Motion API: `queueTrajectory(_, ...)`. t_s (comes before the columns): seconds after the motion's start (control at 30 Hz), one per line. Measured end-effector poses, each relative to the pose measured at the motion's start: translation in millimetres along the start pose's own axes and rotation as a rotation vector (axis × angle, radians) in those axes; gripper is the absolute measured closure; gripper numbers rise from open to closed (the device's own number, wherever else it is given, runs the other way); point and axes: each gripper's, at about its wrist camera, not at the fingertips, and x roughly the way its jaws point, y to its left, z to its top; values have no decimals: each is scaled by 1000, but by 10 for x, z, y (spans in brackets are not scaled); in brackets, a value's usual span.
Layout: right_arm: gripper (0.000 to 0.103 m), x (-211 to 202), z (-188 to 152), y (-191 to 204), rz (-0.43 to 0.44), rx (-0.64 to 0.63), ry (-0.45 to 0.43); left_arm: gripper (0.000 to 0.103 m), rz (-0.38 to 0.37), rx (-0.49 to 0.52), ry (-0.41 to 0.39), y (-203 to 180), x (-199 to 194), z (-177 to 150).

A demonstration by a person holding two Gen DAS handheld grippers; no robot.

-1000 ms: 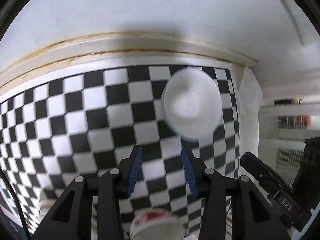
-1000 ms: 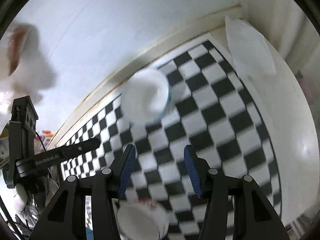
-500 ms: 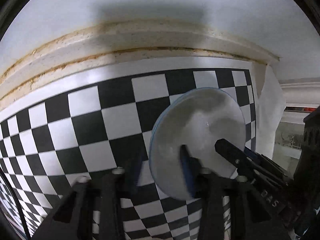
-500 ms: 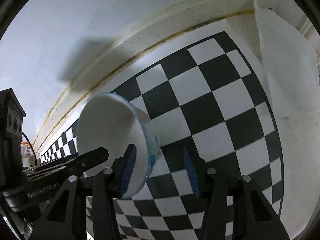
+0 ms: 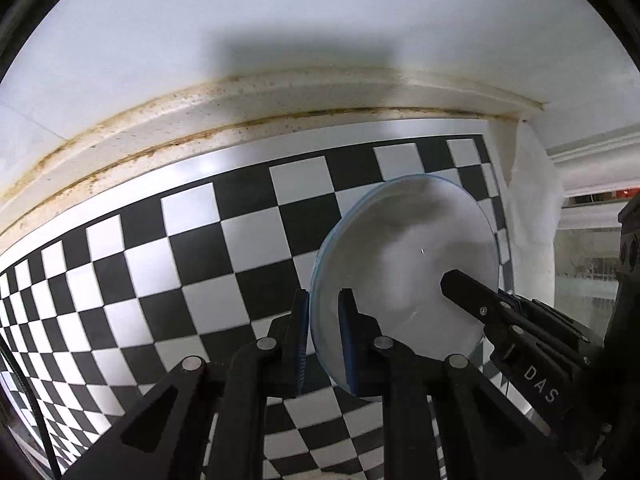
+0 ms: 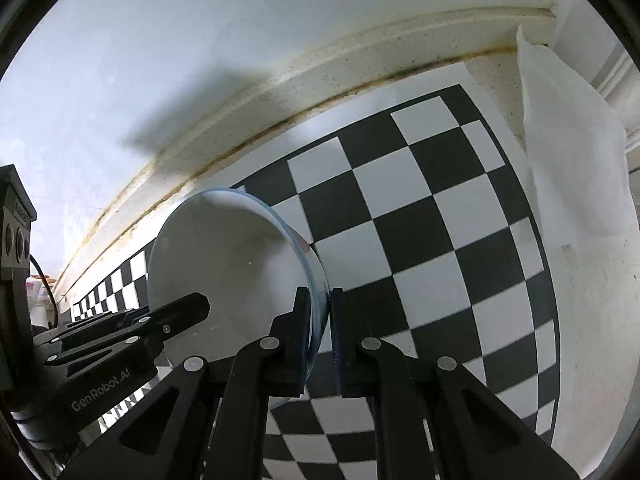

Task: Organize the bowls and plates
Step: 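Lift the two nested bowls with both tools toward the flower-pattern bowl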

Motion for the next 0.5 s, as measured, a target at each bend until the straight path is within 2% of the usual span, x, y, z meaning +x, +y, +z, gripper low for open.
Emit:
queueTrajectory(0.23,93,-389,-263,167,21,-14,-50,91,5,58,-77,-108,-499,-302)
queueTrajectory(0.5,93,-942,-800,373,50,-20,-130,90,-8,110,-148,-130,-1085,-792)
